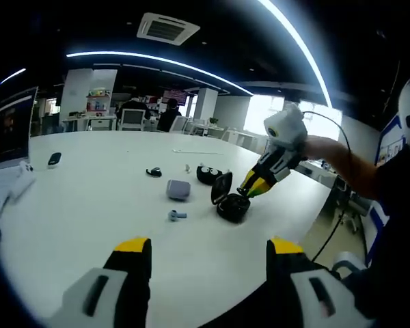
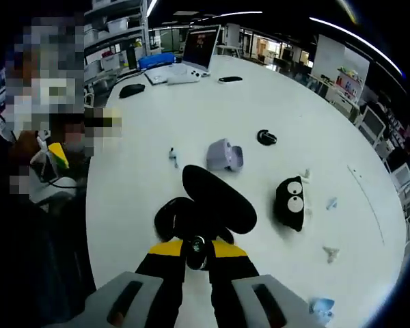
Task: Pick up the earbuds from the table and place the earbuds into the earbud case
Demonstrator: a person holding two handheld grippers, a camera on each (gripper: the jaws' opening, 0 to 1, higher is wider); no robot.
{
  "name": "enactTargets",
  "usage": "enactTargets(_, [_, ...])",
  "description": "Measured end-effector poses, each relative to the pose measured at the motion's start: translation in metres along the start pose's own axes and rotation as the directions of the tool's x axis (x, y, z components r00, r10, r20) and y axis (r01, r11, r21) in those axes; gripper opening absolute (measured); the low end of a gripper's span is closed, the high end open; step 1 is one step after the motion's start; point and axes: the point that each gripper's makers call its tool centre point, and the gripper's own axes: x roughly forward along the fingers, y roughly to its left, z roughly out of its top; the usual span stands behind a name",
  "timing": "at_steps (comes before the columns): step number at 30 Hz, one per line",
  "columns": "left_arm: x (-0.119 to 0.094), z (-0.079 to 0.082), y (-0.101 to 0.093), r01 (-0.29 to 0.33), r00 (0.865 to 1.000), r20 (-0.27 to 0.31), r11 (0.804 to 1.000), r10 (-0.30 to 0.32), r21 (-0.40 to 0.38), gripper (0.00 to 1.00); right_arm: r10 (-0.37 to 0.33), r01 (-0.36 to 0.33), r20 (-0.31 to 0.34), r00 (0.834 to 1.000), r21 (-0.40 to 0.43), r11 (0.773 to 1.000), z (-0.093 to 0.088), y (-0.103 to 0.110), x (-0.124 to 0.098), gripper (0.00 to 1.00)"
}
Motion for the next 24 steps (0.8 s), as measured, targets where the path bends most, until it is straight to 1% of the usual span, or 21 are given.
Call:
enactTargets(8, [-0.004,-0.002,0.005,-0.011,1.0,0.003,1.0,0.011,-0.009,0.69,0.001,-0.001,-0.02,1.0,0.001,1.0,0.0,0.006,0.01,0.13])
enactTargets(24, [-0.01,-0.005,0.01,-0.023,1.0,0.002,1.0,0.023,-0.016,0.69,-0.013,0.013,-0.043,0.999,0.013,1.0,-0.002,0.0,0.016,0.13])
